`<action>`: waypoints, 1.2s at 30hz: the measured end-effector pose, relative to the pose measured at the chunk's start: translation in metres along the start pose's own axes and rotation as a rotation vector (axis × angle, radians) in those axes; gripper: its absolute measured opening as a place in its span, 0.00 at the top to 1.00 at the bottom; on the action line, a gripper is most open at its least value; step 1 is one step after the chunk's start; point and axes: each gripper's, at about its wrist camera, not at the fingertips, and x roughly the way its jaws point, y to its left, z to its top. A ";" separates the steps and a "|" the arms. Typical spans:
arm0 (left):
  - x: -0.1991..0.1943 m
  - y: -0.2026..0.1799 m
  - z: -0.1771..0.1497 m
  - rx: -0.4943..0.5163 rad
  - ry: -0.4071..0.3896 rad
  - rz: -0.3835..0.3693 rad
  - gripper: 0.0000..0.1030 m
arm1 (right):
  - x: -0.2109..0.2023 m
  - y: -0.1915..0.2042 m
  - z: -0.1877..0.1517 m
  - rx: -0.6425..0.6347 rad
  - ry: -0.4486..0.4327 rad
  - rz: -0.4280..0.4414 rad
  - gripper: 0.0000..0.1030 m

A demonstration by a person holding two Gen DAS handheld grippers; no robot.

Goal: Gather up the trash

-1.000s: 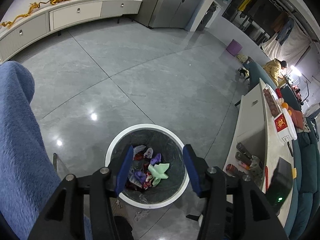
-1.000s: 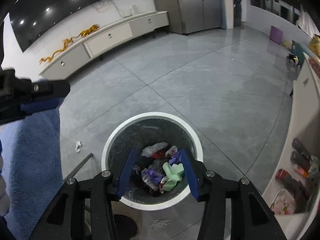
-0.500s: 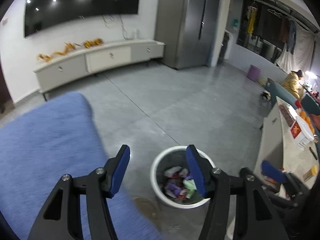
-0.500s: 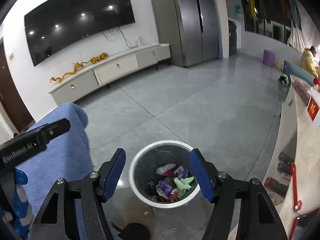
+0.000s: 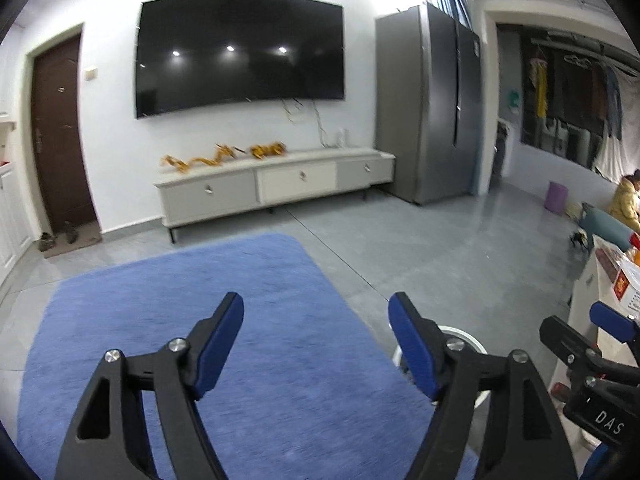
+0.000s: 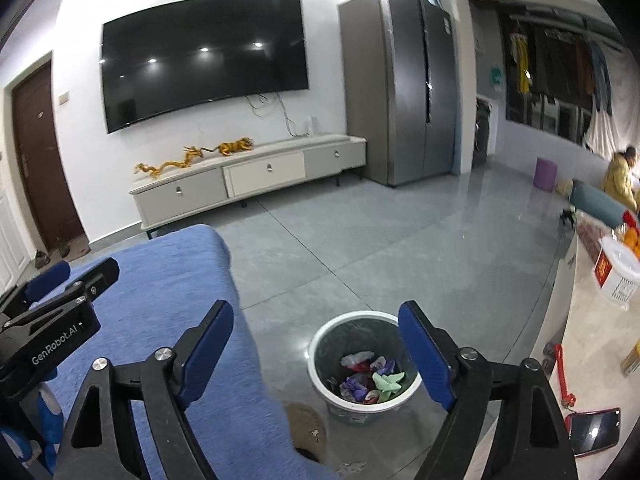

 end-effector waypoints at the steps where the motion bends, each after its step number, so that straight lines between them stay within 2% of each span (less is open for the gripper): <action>1: -0.006 0.006 -0.002 -0.006 -0.005 0.004 0.27 | -0.005 0.007 -0.001 -0.012 -0.012 -0.001 0.16; 7: -0.050 0.041 -0.015 -0.030 -0.060 0.064 0.14 | -0.028 0.040 -0.013 -0.058 -0.064 0.009 0.09; 9: -0.063 0.052 -0.018 -0.041 -0.077 0.079 0.13 | -0.035 0.049 -0.017 -0.065 -0.077 0.007 0.07; 15: -0.089 0.065 -0.021 -0.050 -0.097 0.097 0.10 | -0.050 0.054 -0.021 -0.060 -0.106 -0.014 0.06; 18: -0.099 0.065 -0.020 -0.053 -0.105 0.107 0.00 | -0.056 0.053 -0.022 -0.062 -0.113 -0.036 0.05; 27: -0.115 0.050 -0.018 -0.042 -0.114 0.119 0.00 | -0.068 0.053 -0.028 -0.061 -0.133 -0.035 0.04; 36: -0.116 0.053 -0.019 -0.040 -0.119 0.106 0.00 | -0.073 0.049 -0.030 -0.057 -0.158 -0.060 0.04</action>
